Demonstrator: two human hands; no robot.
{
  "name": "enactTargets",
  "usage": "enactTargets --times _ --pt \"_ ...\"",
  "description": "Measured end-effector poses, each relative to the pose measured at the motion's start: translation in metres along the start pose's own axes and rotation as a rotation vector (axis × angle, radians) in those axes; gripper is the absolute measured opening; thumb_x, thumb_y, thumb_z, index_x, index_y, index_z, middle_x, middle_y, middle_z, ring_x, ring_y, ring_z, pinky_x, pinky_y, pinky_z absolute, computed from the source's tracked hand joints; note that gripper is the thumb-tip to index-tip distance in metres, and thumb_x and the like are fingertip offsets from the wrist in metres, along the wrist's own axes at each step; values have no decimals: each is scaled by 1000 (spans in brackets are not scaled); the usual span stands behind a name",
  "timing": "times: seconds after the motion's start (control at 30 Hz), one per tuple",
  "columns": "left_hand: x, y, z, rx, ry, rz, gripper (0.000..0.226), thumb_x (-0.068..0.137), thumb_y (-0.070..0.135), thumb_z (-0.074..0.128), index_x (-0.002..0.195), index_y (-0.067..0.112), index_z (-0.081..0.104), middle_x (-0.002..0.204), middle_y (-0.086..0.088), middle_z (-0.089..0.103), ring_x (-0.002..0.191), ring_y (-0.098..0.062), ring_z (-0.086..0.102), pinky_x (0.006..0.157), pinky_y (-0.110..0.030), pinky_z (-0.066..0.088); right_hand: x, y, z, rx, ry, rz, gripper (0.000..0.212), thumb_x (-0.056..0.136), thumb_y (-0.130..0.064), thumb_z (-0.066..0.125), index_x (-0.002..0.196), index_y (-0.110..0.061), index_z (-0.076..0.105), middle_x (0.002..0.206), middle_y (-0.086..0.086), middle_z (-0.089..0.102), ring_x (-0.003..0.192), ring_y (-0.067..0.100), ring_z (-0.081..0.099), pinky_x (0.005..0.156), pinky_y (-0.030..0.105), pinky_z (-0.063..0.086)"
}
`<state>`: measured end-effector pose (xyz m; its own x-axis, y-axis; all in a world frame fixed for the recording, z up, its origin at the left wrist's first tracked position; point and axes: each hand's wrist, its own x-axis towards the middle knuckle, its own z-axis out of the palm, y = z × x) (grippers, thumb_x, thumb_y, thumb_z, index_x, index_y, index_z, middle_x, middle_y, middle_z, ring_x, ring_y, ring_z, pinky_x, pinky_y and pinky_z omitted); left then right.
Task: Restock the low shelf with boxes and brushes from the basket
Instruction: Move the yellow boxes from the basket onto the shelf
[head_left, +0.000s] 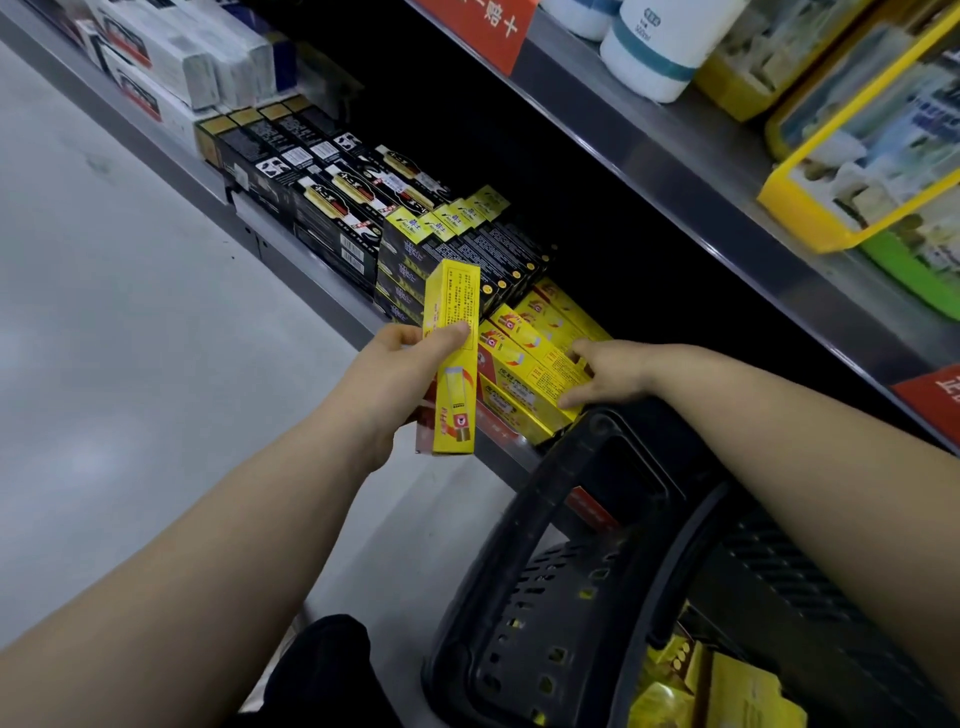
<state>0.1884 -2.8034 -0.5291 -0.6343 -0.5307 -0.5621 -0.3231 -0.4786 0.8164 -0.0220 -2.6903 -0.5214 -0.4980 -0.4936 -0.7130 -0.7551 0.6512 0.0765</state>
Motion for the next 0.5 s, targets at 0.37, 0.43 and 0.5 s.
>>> enactTargets --times 0.37,0.43,0.5 --pt "0 4 3 200 57 112 47 72 49 71 107 18 65 94 3 66 72 -8 62 53 -22 49 -28 -17 -18 159 463 -334 114 68 -37 81 148 -38 0 157 4 12 138 26 30 105 36 35" --pt "1 5 6 265 61 158 56 69 49 74 114 17 64 90 8 61 75 -2 56 54 -19 44 -40 -28 -20 137 588 -547 98 69 -34 81 145 -41 21 155 1 17 138 23 28 106 32 31" --pt "1 8 10 322 23 205 53 70 50 73 113 19 63 85 14 59 72 3 54 52 -14 42 -45 -34 -18 70 592 -653 65 72 -31 78 131 -26 52 144 4 39 129 23 40 103 30 31"
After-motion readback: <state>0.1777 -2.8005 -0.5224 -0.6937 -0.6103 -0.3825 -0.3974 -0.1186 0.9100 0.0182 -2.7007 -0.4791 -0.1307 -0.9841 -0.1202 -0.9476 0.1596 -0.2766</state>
